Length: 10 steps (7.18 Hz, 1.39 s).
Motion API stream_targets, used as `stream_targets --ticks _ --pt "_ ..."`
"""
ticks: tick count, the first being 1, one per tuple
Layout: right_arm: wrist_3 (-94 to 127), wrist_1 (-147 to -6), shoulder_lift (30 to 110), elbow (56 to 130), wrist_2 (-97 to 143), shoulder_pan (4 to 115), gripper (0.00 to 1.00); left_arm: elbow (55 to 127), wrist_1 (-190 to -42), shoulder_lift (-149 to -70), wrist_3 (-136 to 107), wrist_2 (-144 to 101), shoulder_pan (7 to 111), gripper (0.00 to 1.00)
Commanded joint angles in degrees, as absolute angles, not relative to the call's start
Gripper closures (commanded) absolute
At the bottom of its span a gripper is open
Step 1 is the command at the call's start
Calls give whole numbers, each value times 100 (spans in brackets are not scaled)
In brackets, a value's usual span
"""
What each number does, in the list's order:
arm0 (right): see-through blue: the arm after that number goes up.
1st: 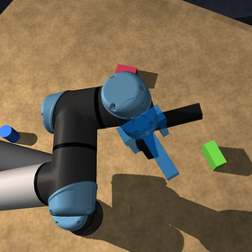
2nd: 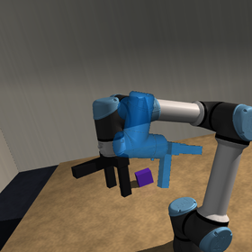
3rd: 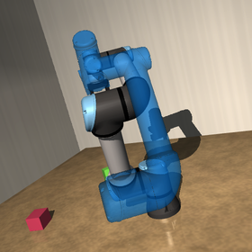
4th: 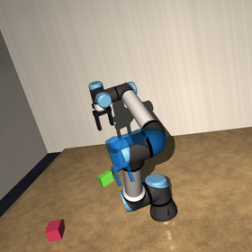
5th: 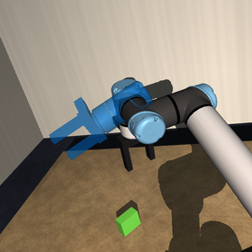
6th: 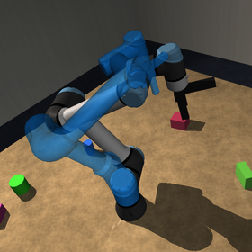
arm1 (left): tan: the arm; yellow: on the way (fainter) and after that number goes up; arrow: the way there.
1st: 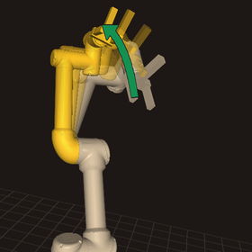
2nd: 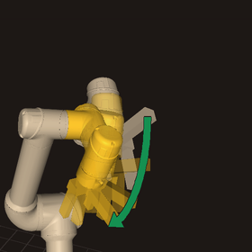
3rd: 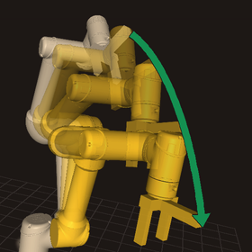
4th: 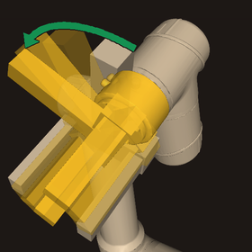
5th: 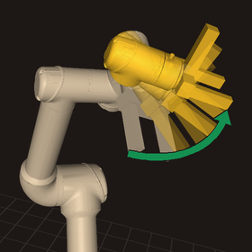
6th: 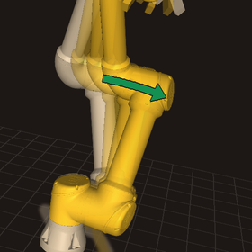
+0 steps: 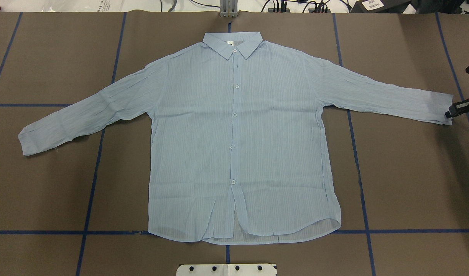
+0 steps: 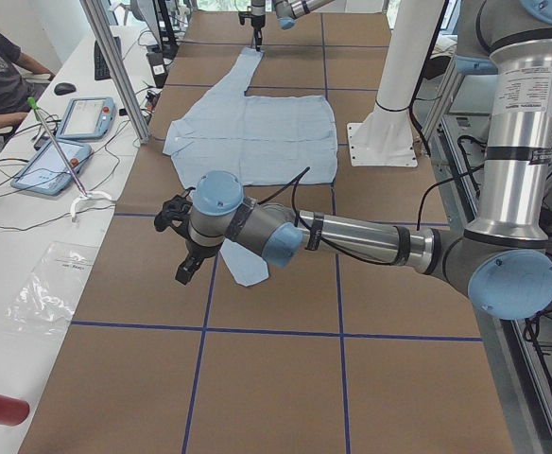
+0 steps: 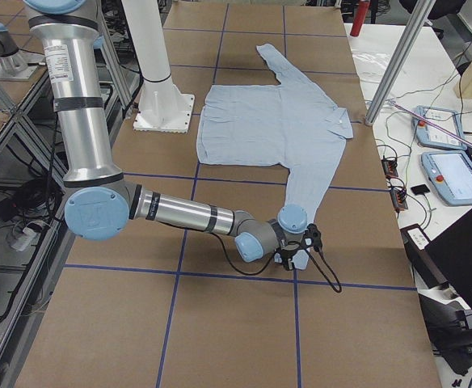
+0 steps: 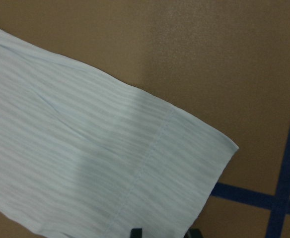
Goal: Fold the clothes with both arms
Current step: 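Close the right gripper on the sleeve cuff and lift it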
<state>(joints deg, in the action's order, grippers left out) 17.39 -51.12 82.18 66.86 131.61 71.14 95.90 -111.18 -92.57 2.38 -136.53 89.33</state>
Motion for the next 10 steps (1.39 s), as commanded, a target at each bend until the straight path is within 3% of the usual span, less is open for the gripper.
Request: stream_targets --ticks 1,8,9,10 --pt "1740 -5185 8183 6688 13157 7110 67 9589 -11109 -9290 237 -13649 8930 1" --pt "1740 -5203 8200 6653 13140 7066 64 9589 -11092 -9334 229 -13658 8930 1" --pt "1740 -5203 8200 6662 13140 7058 68 9589 -11092 -9334 229 -13658 8930 1" --pt "1749 -5212 8200 6662 13140 7058 88 9589 -11092 -9334 229 -13658 8930 1"
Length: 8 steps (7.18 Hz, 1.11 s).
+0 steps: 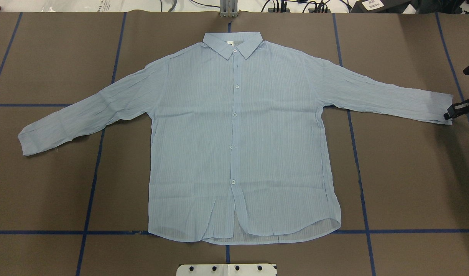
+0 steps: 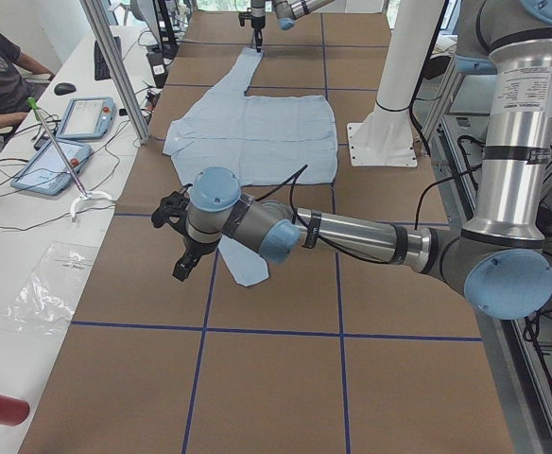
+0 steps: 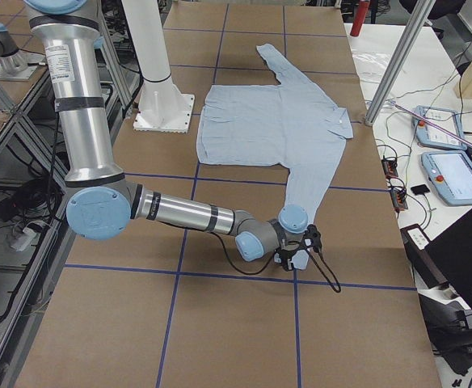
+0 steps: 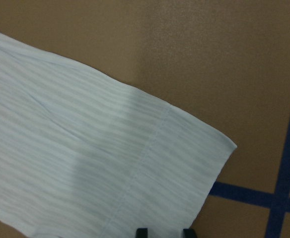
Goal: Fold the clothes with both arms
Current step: 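Close the right gripper on the sleeve cuff and lift it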
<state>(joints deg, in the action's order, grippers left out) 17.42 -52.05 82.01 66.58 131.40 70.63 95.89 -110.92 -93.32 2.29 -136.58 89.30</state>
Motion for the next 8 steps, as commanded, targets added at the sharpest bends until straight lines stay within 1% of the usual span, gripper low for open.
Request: stream_targets --ticks 1,3,4,5,6,7,8 --pt "1880 -5247 8209 6680 13157 7058 100 9589 -11092 -9334 229 -13658 8930 1" --pt "1872 -5221 8218 6732 13166 7066 100 9589 -11092 -9334 229 -13658 8930 1" --pt "1872 -5229 8226 6880 13166 7075 100 9589 -11083 -9334 229 -13658 8930 1" --pt "1889 -5264 8253 7247 13183 7093 100 9598 -11083 -9334 229 -13658 8930 1" --pt "2029 -5230 8166 7381 13558 7128 100 9589 -11083 -9334 229 -13658 8930 1" --pt "2535 -5186 7991 7670 13944 7137 100 9589 -11083 -9334 229 -13658 8938 1" --pt "3219 -5229 7789 8143 14027 7032 100 9554 -11100 -9325 229 -13658 8930 1"
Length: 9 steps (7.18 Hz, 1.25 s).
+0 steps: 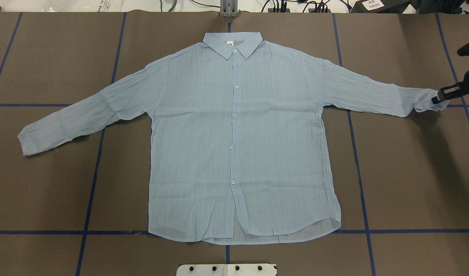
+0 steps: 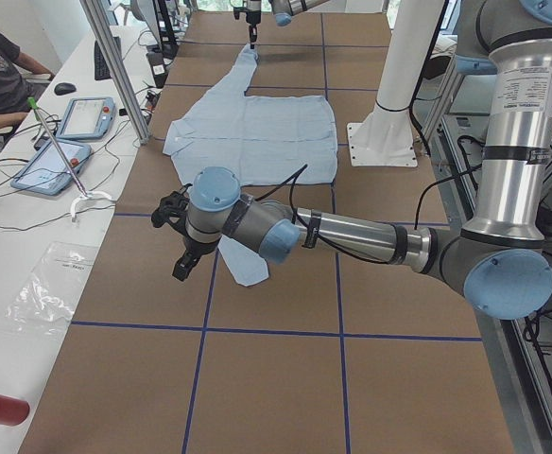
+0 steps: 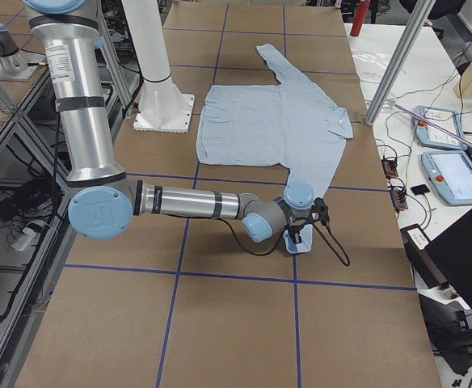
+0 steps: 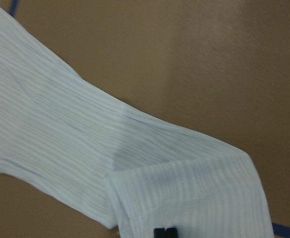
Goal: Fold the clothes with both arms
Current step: 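Carry the sleeve with the right gripper across the shirt chest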
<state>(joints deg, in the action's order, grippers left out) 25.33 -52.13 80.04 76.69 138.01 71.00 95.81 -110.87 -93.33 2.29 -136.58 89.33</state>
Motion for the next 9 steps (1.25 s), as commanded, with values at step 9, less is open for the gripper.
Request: stream_targets --ticks 9 --pt "5994 -5229 3546 6791 11665 4053 100 9229 -11109 -9290 264 -13658 8938 1"
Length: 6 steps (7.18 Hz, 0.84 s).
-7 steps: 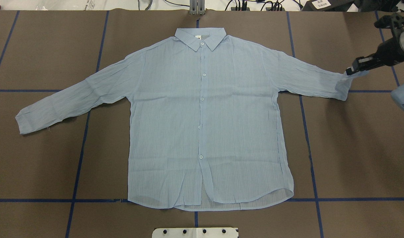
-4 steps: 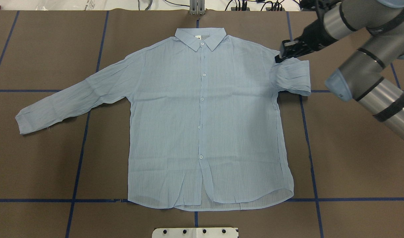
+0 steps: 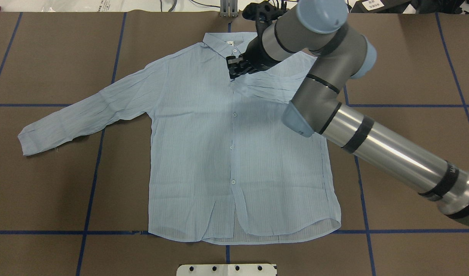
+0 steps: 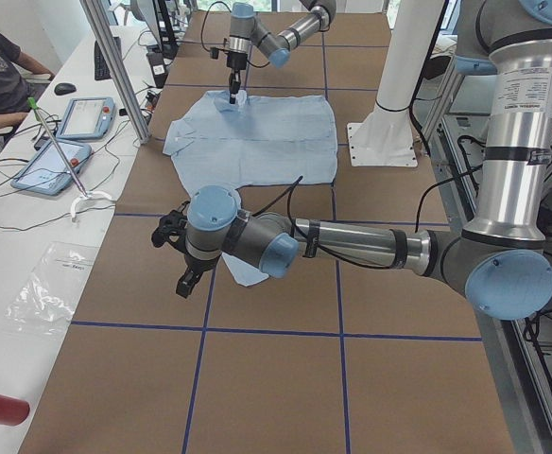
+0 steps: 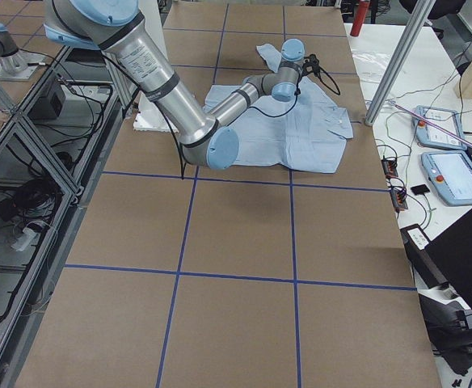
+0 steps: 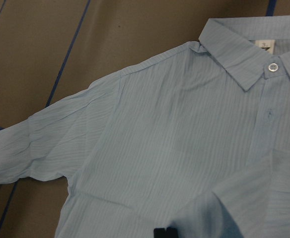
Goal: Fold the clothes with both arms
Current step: 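Carry the sleeve with the right gripper across the shirt chest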
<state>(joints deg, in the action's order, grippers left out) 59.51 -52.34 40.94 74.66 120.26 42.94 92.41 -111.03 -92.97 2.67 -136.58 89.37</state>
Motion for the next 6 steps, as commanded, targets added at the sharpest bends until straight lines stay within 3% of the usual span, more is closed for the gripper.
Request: stream_targets --ticks 1,5,6 --pt "5985 -5229 3307 6350 11437 3965 100 9220 -11109 -9299 255 -13658 8930 1" --pt "5968 -5221 2463 4916 10951 3552 98 9229 -11101 -9360 237 -13658 8930 1" --pt "5950 -5203 2270 4826 10621 3420 1 9229 -11101 -9386 237 -13658 8930 1"
